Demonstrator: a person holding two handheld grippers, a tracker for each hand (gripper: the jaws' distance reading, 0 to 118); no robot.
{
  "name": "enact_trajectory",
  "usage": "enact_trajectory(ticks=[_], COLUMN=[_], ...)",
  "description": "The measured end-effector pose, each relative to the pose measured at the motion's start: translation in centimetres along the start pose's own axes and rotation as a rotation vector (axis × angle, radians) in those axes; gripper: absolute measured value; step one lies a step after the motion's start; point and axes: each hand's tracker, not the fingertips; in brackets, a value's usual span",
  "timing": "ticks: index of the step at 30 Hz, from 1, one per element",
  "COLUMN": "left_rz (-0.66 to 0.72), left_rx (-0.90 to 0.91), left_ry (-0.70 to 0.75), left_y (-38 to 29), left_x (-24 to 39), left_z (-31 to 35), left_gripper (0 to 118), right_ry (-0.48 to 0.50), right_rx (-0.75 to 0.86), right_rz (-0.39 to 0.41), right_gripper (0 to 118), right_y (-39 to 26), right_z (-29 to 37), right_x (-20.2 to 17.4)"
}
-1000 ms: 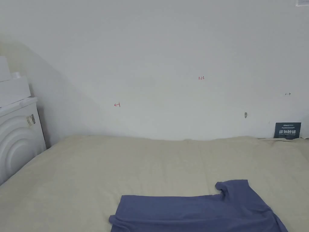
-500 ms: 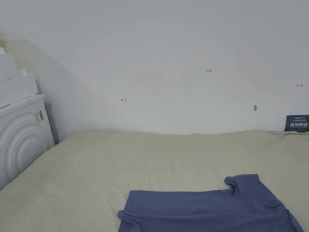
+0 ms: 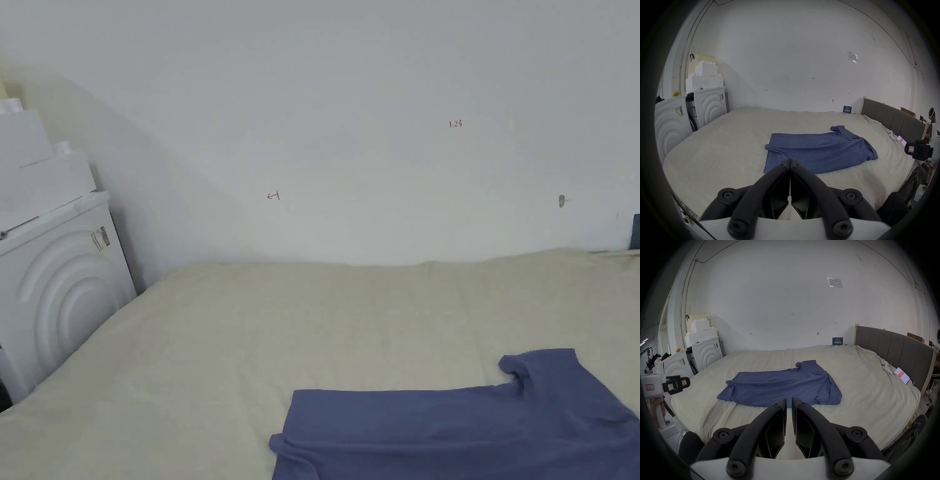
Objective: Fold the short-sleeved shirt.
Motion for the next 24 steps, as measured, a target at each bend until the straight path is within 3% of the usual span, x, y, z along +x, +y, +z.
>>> enact_trajectory(ticks=[5, 7, 9, 10, 17, 22, 23, 24], left_rz=[0.027, 0.041, 0.045, 0.033, 0.021, -0.063, -0.087, -0.085], left_rx=[-0.079, -0.141, -0.223, -0.253, -0.394, -0.431, -0.413, -0.420], left_ry=[-0.003, 0.034, 0.047, 0.054, 0.059, 0.069, 0.078, 0.091], left_y=[-0.6, -1.0, -1.4, -1.6, -3.6, -5.4, -5.5, -5.5], left_x=[-1.7, -2.4, -3.2, -3.4, -3.8, -3.2, -3.0, -2.9], left_z=[-5.3, -8.5, -12.1, -13.5, -21.6, -24.0, -23.8, -23.9], left_gripper=[6, 36, 76, 81, 79, 77, 74, 61], right_ry=[-0.004, -0.003, -0.003, -0.004, -0.055, -0.081, -0.082, -0.080], right_rx=[-0.029, -0.046, -0.055, -0.060, -0.120, -0.164, -0.172, -0.176], right_rz=[-0.012, -0.024, -0.031, -0.032, -0.040, -0.057, -0.064, -0.074], right_gripper=[7, 7, 7, 7, 7, 8, 8, 10], right_y=[-0.5, -0.8, -0.9, -0.8, -1.6, -2.4, -2.6, -2.7], right_z=[-0.7, -1.0, -1.0, -1.0, -1.3, -1.8, -2.0, -2.1], right_x=[0.3, 0.7, 1.0, 1.1, 2.7, 3.9, 4.1, 4.2])
